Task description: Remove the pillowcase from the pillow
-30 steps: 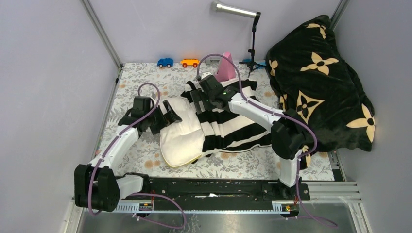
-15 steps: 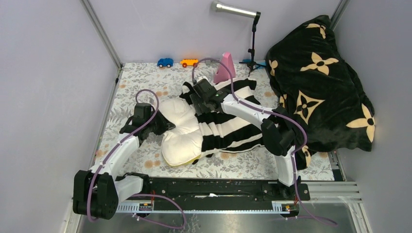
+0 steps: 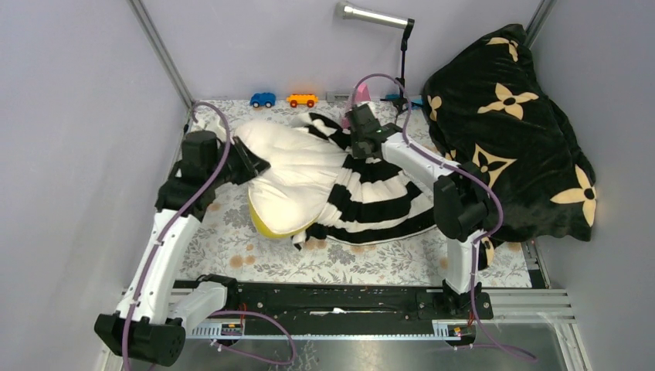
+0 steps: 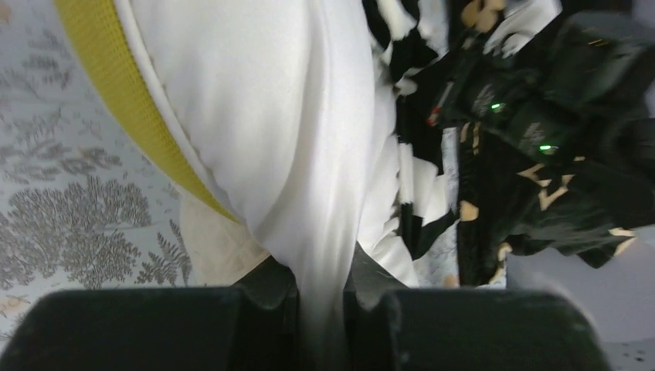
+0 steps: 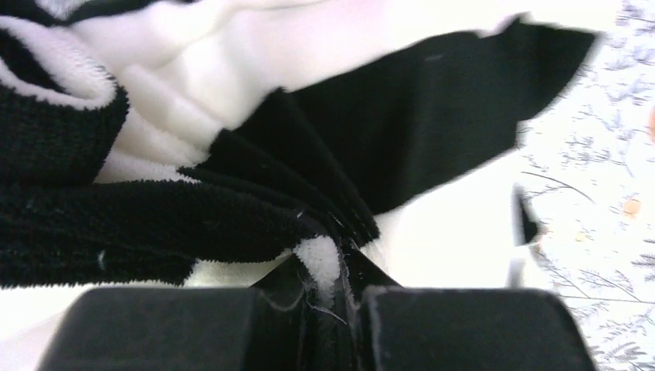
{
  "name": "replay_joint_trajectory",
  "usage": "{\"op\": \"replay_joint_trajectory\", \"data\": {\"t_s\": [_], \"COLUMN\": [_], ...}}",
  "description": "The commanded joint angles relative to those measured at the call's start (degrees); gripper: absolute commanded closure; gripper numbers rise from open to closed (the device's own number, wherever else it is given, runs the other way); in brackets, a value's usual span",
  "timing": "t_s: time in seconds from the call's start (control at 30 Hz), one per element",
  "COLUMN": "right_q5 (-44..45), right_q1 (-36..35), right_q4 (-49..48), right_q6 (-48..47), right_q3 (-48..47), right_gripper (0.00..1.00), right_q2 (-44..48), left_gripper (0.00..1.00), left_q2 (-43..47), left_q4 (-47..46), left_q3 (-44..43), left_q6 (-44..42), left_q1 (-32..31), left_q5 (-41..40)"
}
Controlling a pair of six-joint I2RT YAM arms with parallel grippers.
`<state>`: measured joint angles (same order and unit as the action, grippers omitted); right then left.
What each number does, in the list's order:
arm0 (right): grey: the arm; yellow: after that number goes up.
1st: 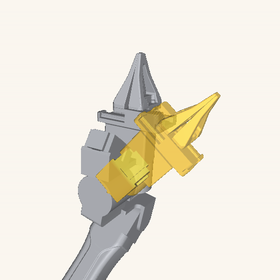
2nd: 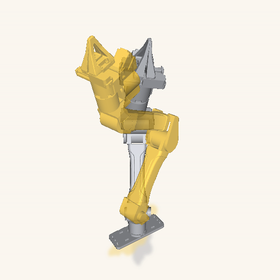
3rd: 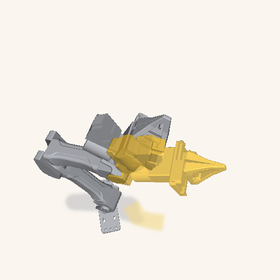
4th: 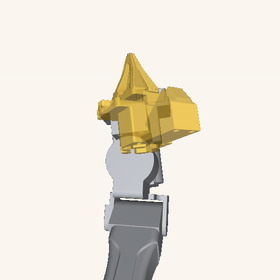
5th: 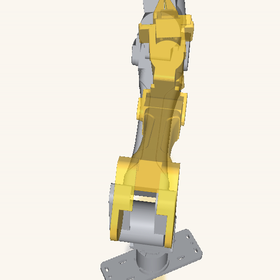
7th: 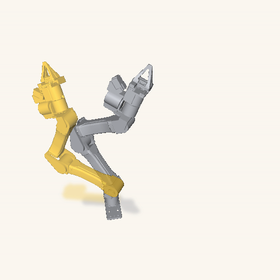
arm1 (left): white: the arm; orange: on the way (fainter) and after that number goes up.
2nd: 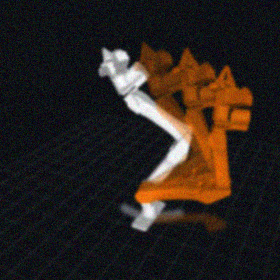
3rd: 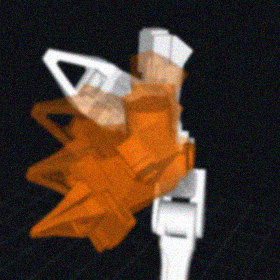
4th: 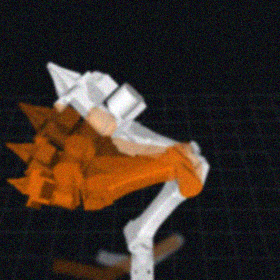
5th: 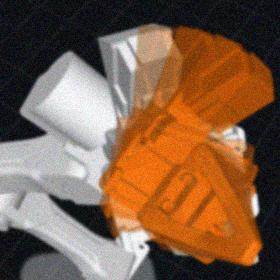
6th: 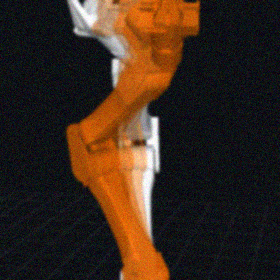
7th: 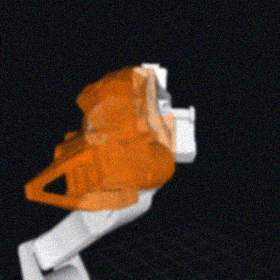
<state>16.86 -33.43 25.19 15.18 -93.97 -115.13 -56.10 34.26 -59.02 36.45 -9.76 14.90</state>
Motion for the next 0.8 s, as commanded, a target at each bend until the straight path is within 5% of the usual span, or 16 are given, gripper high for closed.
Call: {"op": "replay_joint_trajectory", "data": {"t_s": [0.0,0.23,0.47,0.77], "right_q5": [13.2,19.3,0.7,-1.7], "right_q1": [9.3,17.1,16.6,14.4], "right_q4": [3.6,4.2,-2.6,-3.8], "right_q6": [0.7,6.4,3.1,3.1], "right_q3": [4.2,7.0,13.9,19.9], "right_gripper": [1.00,1.00,0.90,0.86], "right_q2": [3.1,9.1,21.1,36.7], "left_gripper": [1.00,1.00,1.00,1.00], "left_q2": [3.8,5.0,3.2,-0.1], "left_q4": [0.0,2.5,-5.3,-8.8], "left_q3": [-20.8,-31.4,-18.7,-6.5], "left_q6": [-3.1,-6.5,-2.0,-2.0], "left_q1": [1.3,1.3,1.3,1.3], "left_q5": [-5.5,-20.6,-4.7,0.2]}}
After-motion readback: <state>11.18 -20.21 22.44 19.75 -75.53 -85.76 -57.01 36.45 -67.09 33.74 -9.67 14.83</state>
